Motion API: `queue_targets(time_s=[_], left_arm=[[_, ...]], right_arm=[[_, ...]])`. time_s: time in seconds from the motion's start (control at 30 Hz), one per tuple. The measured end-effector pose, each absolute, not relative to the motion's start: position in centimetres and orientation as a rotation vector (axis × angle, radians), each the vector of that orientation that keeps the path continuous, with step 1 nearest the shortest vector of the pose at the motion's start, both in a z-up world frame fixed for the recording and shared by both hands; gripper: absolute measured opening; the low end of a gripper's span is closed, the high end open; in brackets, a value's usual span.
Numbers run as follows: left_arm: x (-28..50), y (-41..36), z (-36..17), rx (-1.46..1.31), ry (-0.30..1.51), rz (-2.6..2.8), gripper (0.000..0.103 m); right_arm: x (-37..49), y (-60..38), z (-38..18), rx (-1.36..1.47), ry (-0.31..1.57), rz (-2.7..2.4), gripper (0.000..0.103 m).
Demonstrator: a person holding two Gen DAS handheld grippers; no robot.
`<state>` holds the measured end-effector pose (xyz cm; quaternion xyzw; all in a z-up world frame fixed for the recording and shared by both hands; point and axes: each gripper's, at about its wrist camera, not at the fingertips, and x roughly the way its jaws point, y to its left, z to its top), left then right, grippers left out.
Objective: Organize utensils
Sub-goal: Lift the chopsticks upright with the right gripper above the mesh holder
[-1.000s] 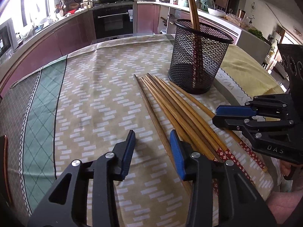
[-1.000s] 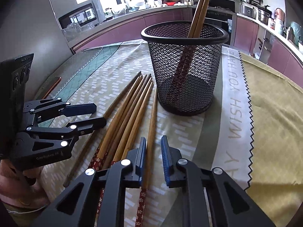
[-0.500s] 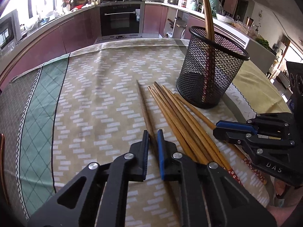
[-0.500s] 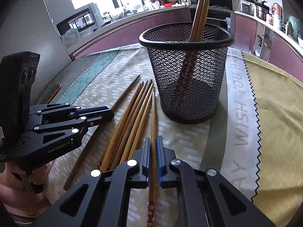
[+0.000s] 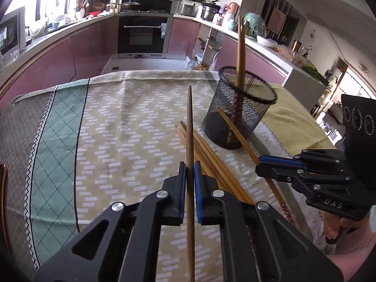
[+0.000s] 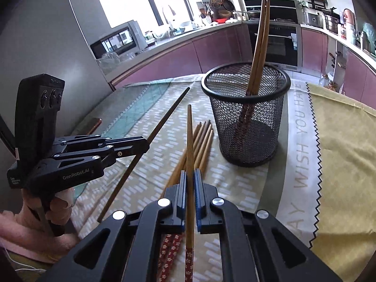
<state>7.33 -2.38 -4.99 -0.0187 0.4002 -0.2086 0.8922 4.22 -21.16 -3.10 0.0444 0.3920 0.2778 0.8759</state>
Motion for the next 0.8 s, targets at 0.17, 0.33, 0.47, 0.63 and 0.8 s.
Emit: queue_targets(time_s=[0.17, 0.33, 0.47, 0.63, 0.8], left_arm=[[6.8, -2.5, -3.5, -0.057, 0.795, -0.479, 0.007], [6.2, -2.5, -2.2, -0.069, 0.770, -0.518, 0.007], [5.8, -2.2, -1.0, -0.086, 0.749, -0.551, 0.007], [5.3, -1.7, 0.7, -0.107, 0.714, -0.594, 0.007], [5.0, -1.4, 2.4, -0.118, 0.669, -0.617, 0.007]], right_arm=[[3.9, -21.7, -1.9, 0.122, 0.779, 0.596, 0.005], [3.5, -22.2, -0.6, 0.142, 0.739, 0.598, 0.005], [3.4, -23.2, 0.3, 0.171, 0.708, 0.602, 0.005], [3.2, -24.4, 1.7, 0.197, 0.660, 0.597, 0.005], [3.2, -25.1, 3.0, 0.209, 0.622, 0.593, 0.005]])
